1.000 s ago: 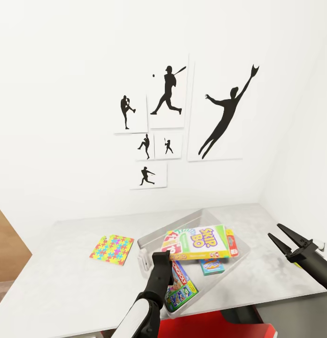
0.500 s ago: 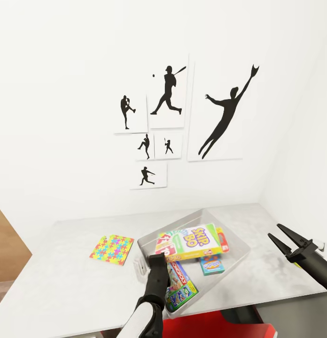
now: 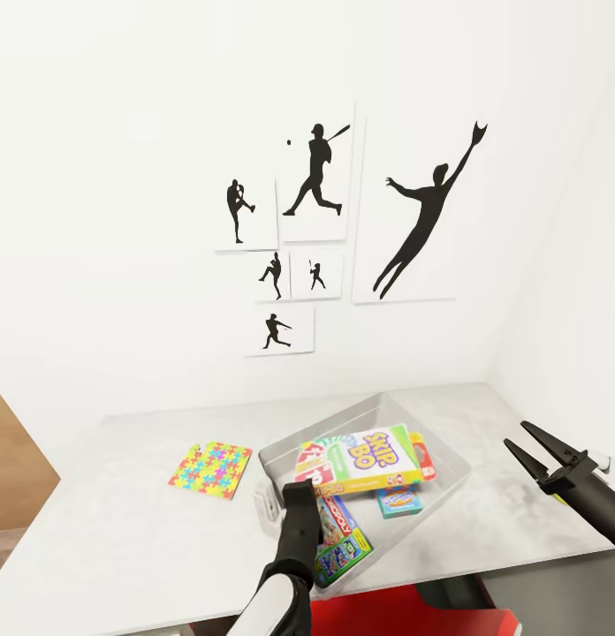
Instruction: Put all the toys in the child's room - the three board games (two on the bed and one on the table), the two jigsaw puzzles on the table, and the tennis ball on the table - inside the toy box on the table in the child's room.
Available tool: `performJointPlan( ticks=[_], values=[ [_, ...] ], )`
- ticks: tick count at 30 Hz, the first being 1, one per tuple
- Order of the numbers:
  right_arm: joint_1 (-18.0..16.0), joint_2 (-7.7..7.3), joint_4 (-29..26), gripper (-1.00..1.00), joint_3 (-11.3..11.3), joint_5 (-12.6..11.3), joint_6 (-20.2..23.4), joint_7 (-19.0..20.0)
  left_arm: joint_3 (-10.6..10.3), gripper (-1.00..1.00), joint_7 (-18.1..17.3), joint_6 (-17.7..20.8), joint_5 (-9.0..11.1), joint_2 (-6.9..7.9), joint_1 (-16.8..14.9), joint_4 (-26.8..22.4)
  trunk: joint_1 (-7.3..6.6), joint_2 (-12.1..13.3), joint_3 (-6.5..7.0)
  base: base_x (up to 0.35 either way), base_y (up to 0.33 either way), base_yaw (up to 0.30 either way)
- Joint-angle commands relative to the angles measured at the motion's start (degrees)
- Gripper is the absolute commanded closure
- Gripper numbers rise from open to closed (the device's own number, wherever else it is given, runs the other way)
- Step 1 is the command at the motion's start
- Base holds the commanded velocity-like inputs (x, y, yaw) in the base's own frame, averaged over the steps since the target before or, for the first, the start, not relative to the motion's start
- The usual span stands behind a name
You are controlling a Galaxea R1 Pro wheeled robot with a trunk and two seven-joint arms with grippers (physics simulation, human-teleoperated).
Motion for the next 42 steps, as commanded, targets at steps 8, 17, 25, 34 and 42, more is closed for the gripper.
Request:
performJointPlan(
  ticks=[8,17,25,34,42],
  values=[
    [-0.07,0.0,0.01,-1.0,-0.06,0.15,0.21,0.24,-0.17,1.0,0.52,-0.18,-0.2,0.0,-0.14,0.07,0.04,-0.13,-0.13,0.0,0.0,0.0],
    [-0.07,0.0,0.01,-1.0,-0.06,0.15,0.22,0.24,-0.24,1.0,0.53,-0.12,-0.18,0.0,-0.16,0.09,0.04,-0.13,-0.13,0.0,0.0,0.0],
    [-0.07,0.0,0.01,-1.0,-0.06,0.15,0.21,0.24,-0.27,1.0,0.56,-0.12,-0.18,0.0,-0.16,0.09,0.04,-0.13,-0.13,0.0,0.0,0.0],
    [-0.07,0.0,0.01,-1.0,-0.06,0.15,0.22,0.24,-0.27,-1.0,0.6,-0.11,-0.19,0.0,-0.16,0.09,0.04,-0.13,-0.13,0.0,0.0,0.0],
    [-0.07,0.0,0.01,-1.0,-0.06,0.15,0.22,0.24,-0.27,-1.0,0.48,-0.11,-0.25,0.0,-0.16,0.09,0.04,-0.13,-0.13,0.0,0.0,0.0]
  ],
)
